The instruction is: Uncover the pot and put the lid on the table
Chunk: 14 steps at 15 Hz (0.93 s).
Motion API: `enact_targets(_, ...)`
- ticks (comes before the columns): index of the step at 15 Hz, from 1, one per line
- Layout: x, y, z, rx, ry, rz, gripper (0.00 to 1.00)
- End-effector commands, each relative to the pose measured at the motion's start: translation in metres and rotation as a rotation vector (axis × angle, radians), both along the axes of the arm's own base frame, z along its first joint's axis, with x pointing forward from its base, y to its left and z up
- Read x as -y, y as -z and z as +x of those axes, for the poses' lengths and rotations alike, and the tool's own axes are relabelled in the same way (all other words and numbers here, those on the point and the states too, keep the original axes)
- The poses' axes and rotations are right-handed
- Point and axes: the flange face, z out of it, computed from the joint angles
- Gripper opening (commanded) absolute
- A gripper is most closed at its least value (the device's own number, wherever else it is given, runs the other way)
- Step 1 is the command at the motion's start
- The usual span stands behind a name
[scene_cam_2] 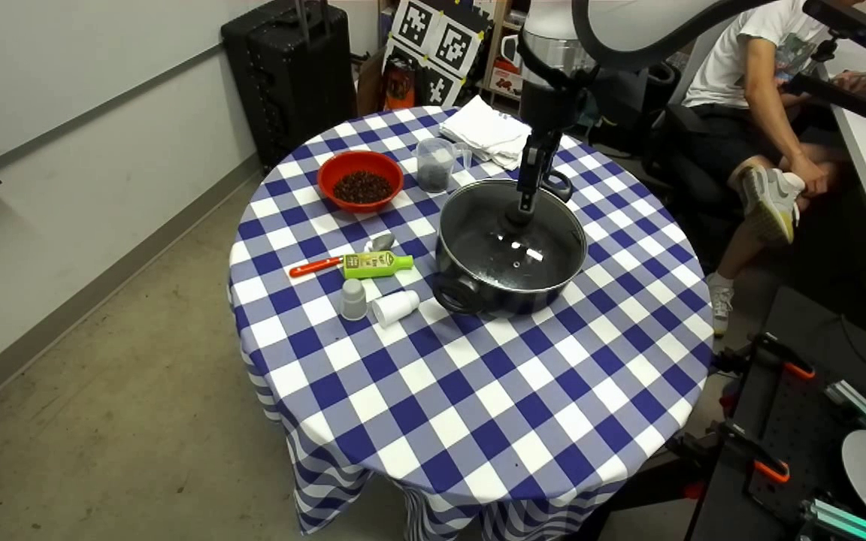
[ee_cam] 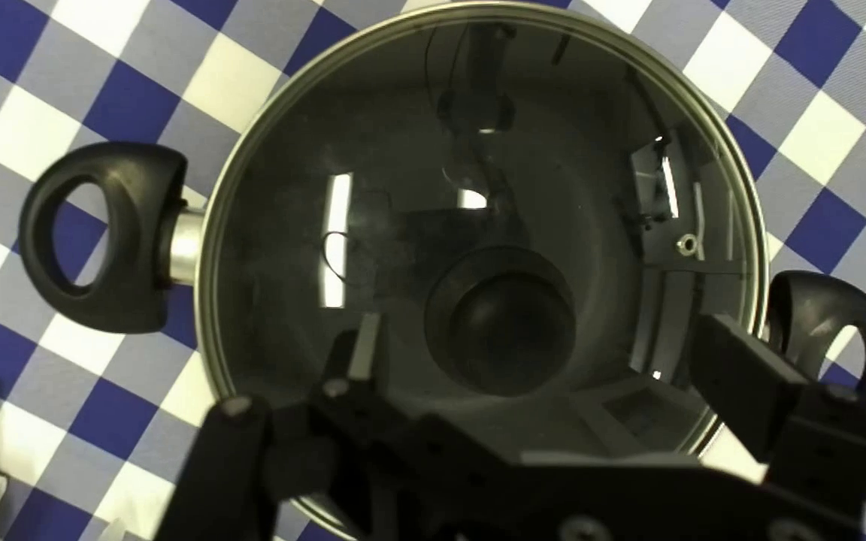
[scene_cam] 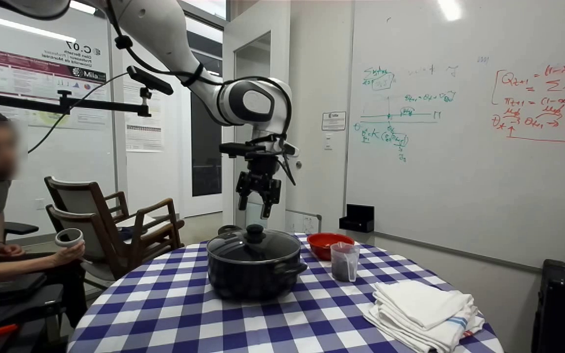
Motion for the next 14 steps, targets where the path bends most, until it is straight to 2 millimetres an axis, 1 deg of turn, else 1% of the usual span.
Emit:
enact_targets(1,-0.014,0.006,-0.002,-0.002,-0.001,0.022,1.00)
enact_targets(3,-0.018,0.012,0.000,-0.003,0.001,0.009,1.00)
enact_targets(8,-0.020,0.033,0.002,-0.014,0.020,0.006,1.00)
enact_targets(12,-0.012,0.049,0.009,-0.021,0.033,-0.006,1.00)
enact_targets(14,-0.009,0.053,0.011,-0.021,0.036,-0.007,1.00)
